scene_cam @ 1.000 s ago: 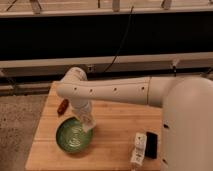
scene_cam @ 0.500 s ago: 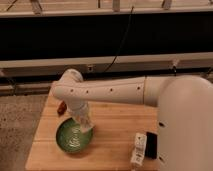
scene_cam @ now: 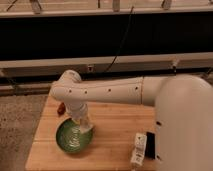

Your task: Place the white sponge in the ceramic bowl

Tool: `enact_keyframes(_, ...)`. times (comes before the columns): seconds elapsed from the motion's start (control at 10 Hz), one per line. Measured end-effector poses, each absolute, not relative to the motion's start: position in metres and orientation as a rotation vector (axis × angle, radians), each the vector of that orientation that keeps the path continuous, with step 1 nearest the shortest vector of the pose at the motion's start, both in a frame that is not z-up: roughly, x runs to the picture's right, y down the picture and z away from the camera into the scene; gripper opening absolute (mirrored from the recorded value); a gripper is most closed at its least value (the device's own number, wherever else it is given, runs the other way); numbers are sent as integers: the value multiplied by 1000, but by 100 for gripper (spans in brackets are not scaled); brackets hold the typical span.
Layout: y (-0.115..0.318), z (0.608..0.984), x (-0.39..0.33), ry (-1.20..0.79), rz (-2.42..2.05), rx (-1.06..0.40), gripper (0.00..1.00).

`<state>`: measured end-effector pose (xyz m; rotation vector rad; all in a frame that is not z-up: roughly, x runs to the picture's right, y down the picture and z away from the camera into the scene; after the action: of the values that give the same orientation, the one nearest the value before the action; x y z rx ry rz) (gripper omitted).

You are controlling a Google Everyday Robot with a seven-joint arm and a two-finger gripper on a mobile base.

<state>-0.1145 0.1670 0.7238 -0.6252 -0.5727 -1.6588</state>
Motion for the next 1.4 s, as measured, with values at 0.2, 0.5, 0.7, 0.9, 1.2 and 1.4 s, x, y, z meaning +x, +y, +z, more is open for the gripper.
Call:
enact_keyframes(0.2, 168, 724, -117, -577, -1666, -625, 9)
enact_keyframes(0.5, 170, 726, -118, -582, -1674, -627, 23)
enact_keyframes(0.7, 171, 727, -119, -585, -1681, -627, 31)
enact_keyframes(0.9, 172, 728, -120, -589, -1686, -628, 37)
enact_keyframes(1.2, 173, 729, -120, -593, -1693, -629, 51)
enact_keyframes(1.4, 174, 730, -122, -597, -1699, -628, 61)
